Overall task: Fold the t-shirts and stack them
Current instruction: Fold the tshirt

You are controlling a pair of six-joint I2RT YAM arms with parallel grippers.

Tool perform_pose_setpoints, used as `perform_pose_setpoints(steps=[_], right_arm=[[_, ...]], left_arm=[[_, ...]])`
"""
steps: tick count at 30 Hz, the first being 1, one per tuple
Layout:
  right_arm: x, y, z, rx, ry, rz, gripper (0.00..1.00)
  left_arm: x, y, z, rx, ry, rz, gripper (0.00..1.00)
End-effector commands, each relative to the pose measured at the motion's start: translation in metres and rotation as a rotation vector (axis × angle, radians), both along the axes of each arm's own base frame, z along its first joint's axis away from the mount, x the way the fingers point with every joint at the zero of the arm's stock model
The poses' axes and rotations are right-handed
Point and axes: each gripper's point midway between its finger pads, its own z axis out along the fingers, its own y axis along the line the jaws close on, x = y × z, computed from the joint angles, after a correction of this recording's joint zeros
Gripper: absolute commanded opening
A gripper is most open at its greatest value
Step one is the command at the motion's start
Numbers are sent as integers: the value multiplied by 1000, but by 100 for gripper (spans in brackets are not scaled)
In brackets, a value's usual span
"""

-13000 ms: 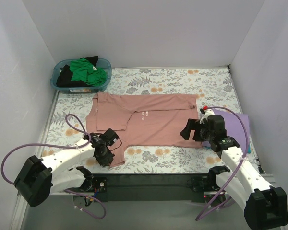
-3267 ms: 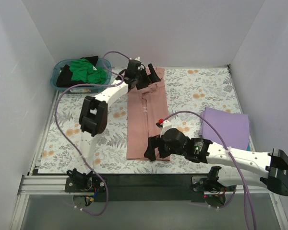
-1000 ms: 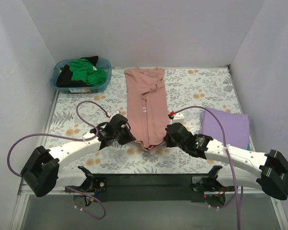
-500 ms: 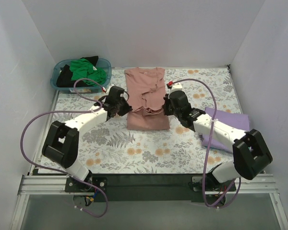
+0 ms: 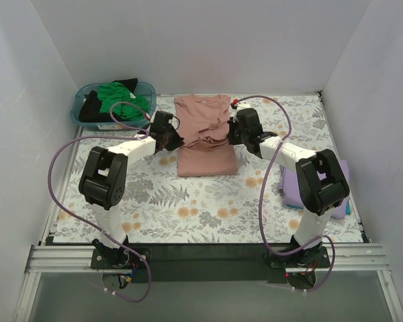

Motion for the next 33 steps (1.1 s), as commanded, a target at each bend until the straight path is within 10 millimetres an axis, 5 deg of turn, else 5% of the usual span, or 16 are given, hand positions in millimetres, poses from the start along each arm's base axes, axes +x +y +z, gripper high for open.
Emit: perform_pose_setpoints(steps=[1,8,9,10,11,13,14,17,18,20,21,22,24,26,33], right_arm=[[25,9,16,29,-67,28,1],[52,6,3,37,-51,16,1],[54,7,8,49,-57,21,11],[55,6,10,58,-56,14,27],[56,6,13,64,-60,18,42],[49,9,27,85,-66,60,94],[46,9,32,82,-71,74,98],[24,3,47,92,-72,100,98],[10,5,63,120,-91,134,98],[-22,-1,40,145,-10,144,98],[-38,0,48,181,-6,166,98],[-60,-8,22,181,64,154,98],[-83,-10,20,240,104,145,98],[-110,-17,-9,263,186,126,98],[-126,-15,-38,354,316,38,93]], left_arm=[[23,-2,24,-19,-96,-4,0],[43,0,23,-12,-108,1,5],[43,-2,22,-16,-103,-13,16],[45,-3,25,-16,-111,-22,58],[45,-3,26,-8,-111,-29,78],[42,-7,39,-27,-125,-62,91],[38,-5,44,-25,-125,-62,91],[18,-2,57,-42,-131,-76,91],[3,1,45,-44,-96,-82,92],[-19,2,57,-81,-106,-103,92],[-29,3,58,-97,-99,-99,92],[-51,9,44,-96,-65,-96,92],[-70,9,38,-117,-50,-115,93],[-92,11,25,-128,-20,-119,93],[-115,7,-7,-168,65,-138,90]])
